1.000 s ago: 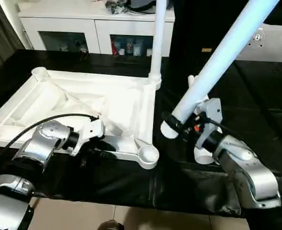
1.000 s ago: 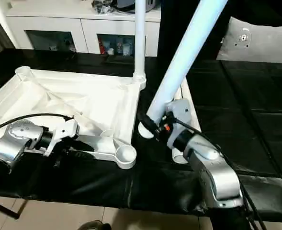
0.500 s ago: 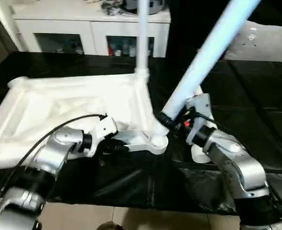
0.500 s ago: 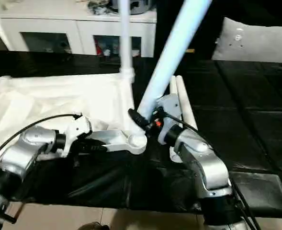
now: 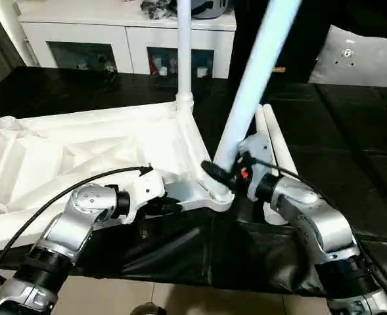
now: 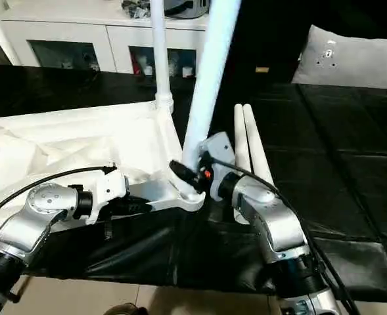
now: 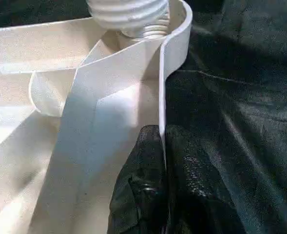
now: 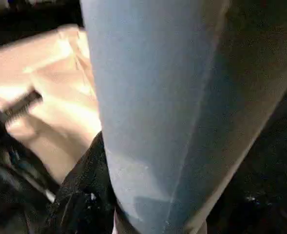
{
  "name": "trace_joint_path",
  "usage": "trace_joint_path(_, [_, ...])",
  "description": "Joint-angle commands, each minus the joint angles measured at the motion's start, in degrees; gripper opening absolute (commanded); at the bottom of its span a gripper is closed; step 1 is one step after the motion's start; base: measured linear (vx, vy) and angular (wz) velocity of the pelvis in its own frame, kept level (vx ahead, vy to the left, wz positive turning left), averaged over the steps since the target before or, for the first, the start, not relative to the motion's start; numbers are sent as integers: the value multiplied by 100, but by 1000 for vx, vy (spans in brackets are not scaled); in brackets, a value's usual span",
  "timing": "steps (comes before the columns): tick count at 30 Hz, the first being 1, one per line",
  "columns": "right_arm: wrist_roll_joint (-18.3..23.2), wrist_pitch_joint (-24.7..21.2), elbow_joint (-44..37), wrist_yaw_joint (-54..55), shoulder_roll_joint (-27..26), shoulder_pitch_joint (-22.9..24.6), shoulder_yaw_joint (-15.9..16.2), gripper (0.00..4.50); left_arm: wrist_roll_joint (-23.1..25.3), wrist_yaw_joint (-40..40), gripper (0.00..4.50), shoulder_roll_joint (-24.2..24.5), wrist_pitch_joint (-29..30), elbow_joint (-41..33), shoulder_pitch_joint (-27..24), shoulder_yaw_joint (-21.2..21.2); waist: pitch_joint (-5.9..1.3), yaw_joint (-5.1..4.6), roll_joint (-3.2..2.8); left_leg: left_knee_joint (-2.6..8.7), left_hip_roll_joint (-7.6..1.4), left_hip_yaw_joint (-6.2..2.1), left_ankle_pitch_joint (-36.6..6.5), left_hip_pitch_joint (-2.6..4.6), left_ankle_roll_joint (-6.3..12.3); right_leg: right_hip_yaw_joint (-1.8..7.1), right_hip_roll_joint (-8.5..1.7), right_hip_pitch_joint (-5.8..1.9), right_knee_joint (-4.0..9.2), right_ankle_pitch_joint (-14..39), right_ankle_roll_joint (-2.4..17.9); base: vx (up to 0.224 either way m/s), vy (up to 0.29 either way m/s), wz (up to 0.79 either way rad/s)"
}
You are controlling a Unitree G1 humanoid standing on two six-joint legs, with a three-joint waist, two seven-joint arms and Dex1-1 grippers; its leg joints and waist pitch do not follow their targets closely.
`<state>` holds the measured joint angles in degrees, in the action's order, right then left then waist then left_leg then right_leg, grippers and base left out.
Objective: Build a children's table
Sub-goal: Insert table leg to table base
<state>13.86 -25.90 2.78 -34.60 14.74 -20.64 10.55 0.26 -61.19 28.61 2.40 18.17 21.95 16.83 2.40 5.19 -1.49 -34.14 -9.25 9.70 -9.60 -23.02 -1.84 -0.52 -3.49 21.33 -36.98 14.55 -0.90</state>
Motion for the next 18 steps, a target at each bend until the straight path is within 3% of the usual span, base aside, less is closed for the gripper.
trace_joint_path(1, [-87, -105, -7, -112, 89, -136, 112, 189, 459, 161, 0, 239, -37, 433, -7, 97, -279, 40, 2, 508, -352, -150, -1671, 199, -290, 201, -458, -71, 512, 830, 981, 0, 0, 0])
trace_joint_path(9, [21, 20, 16, -99, 22, -124, -60, 189, 477, 111, 0, 315, -173, 774, 217, 109, -280, 30, -4, 512, -368, -145, -1781, 211, -363, 204, -466, -42, 511, 840, 1040, 0, 0, 0])
trace_joint_path(12, [64, 52, 63, -122, -7, -130, -89, 189, 247, -32, 56, 227, -53, 897, 312, 57, -284, 34, 4, 512, -363, -146, -1771, 209, -360, 202, -472, -49, 508, 845, 1069, 0, 0, 0])
trace_joint_path(18, [90, -8, 75, -198, -41, -66, -55, 189, 171, 86, 98, 21, -196, 1133, 476, 51, -287, 61, 13, 504, -374, -133, -1665, 211, -302, 202, -475, -50, 502, 664, 1101, 0, 0, 0])
